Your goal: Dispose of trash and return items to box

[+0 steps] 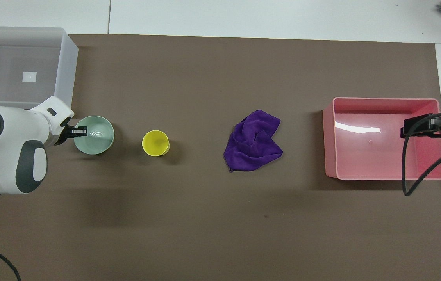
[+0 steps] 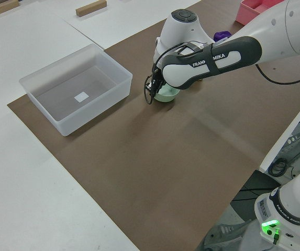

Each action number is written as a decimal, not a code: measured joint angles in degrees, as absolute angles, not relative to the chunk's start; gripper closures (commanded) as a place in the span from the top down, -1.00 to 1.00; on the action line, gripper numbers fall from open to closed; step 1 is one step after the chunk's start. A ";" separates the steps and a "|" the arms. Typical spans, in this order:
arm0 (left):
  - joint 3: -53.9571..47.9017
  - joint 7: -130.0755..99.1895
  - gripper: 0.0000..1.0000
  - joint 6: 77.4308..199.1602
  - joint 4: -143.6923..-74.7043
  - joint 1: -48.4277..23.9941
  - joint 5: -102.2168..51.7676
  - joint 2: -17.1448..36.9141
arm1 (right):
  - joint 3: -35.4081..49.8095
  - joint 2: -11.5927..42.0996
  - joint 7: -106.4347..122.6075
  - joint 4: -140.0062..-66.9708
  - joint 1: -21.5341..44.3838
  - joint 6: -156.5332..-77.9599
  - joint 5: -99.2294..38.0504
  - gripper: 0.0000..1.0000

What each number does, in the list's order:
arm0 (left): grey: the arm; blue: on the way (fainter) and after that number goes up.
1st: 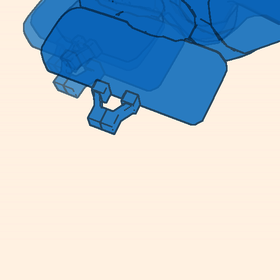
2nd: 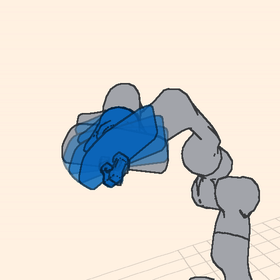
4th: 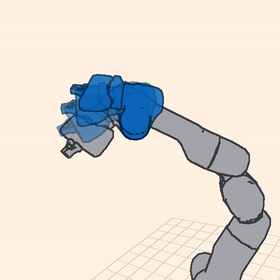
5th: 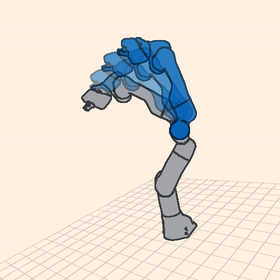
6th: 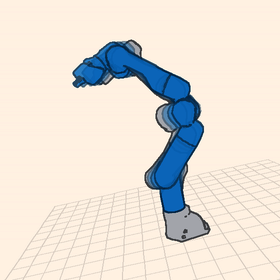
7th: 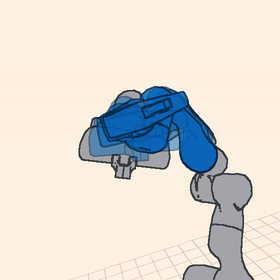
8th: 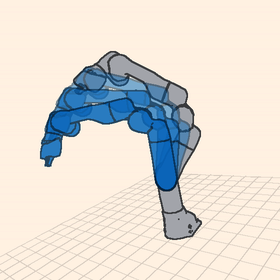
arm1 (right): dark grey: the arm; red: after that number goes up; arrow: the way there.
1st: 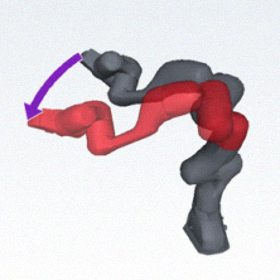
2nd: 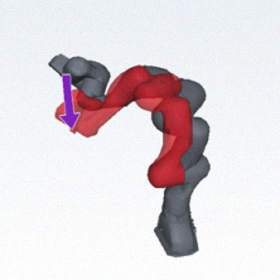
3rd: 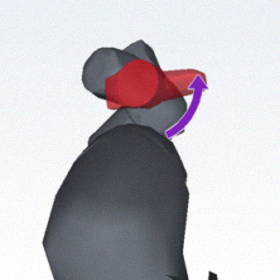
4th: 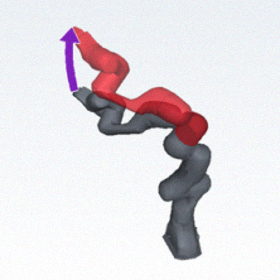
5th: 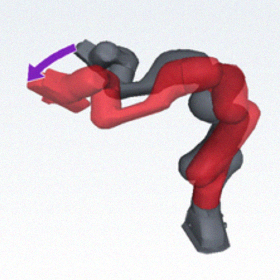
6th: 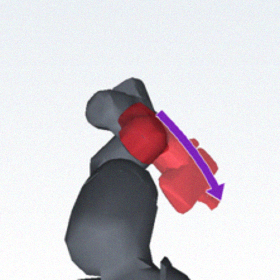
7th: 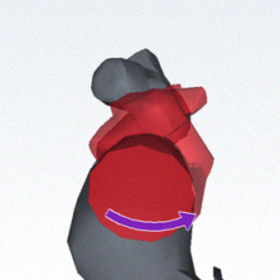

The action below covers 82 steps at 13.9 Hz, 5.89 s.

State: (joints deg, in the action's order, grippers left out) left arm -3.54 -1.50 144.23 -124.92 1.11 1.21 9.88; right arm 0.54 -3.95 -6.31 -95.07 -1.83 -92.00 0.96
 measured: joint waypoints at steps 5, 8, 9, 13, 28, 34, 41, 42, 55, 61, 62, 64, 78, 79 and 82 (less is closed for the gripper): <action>-3.45 -1.51 -1.00 140.27 -122.17 1.12 1.20 8.91 | 0.54 -3.95 -6.31 -95.08 -1.83 -92.00 0.97 1.00; -3.01 -1.51 -1.00 132.15 -114.58 1.22 1.20 7.76 | 0.54 -3.96 -6.31 -95.09 -1.83 -92.00 0.96 1.00; -2.85 -1.51 -1.00 130.42 -111.98 1.52 1.20 7.66 | 0.54 -3.95 -6.31 -95.11 -1.83 -92.00 0.96 1.00; -2.74 -1.51 -1.00 128.65 -103.97 4.83 1.20 9.20 | 0.54 -3.96 -6.31 -95.18 -1.83 -92.00 0.96 1.00; -2.89 -1.31 -1.00 128.51 -71.45 14.71 1.19 38.88 | 0.54 -3.98 -6.31 -95.61 -1.82 -92.22 0.96 1.00; -2.91 -1.35 -1.00 130.37 -71.83 15.42 1.10 40.84 | 0.57 -4.03 -6.31 -95.80 -1.72 -92.28 0.96 1.00; -3.03 -1.37 -0.64 135.59 -77.04 15.39 1.09 41.04 | 1.39 -3.80 -9.70 -99.13 3.17 -98.64 0.89 1.00; -3.04 -1.36 -0.12 135.63 -77.04 15.37 1.10 40.95 | 1.51 -3.46 -11.42 -99.99 4.65 -100.50 0.89 1.00; -4.17 -0.08 1.00 130.86 -90.85 12.21 7.94 20.68 | 1.75 15.51 -20.00 -104.66 21.95 -128.79 1.17 1.00; -4.49 -2.17 1.00 129.12 -106.38 3.48 7.94 8.76 | 1.74 18.31 -18.40 -108.98 23.70 -136.08 1.54 1.00; -4.53 -2.96 1.00 129.51 -107.66 1.65 7.94 8.38 | 1.73 18.82 -17.92 -109.93 23.71 -137.99 1.83 1.00; -4.56 -3.67 1.00 131.17 -110.12 -2.18 7.94 8.02 | 1.74 19.81 -17.71 -112.00 23.73 -141.02 3.70 1.00; -4.66 -9.32 1.00 142.19 -123.27 -16.36 7.94 6.34 | 1.65 18.45 -19.98 -112.29 23.84 -138.34 4.17 -1.00; -4.63 -10.04 1.00 143.38 -123.67 -16.81 7.94 6.75 | 1.62 17.30 -20.29 -111.56 23.82 -136.10 4.16 -1.00; -4.66 -12.42 0.07 146.83 -124.29 -18.61 7.94 9.03 | 1.56 13.01 -23.20 -110.06 23.79 -130.83 4.16 -1.00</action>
State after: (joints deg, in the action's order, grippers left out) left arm -4.66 -12.42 146.83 -124.29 -18.61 7.94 9.03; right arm 1.56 13.01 -23.20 -110.06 23.79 -130.83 4.16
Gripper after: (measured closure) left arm 0.000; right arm 0.965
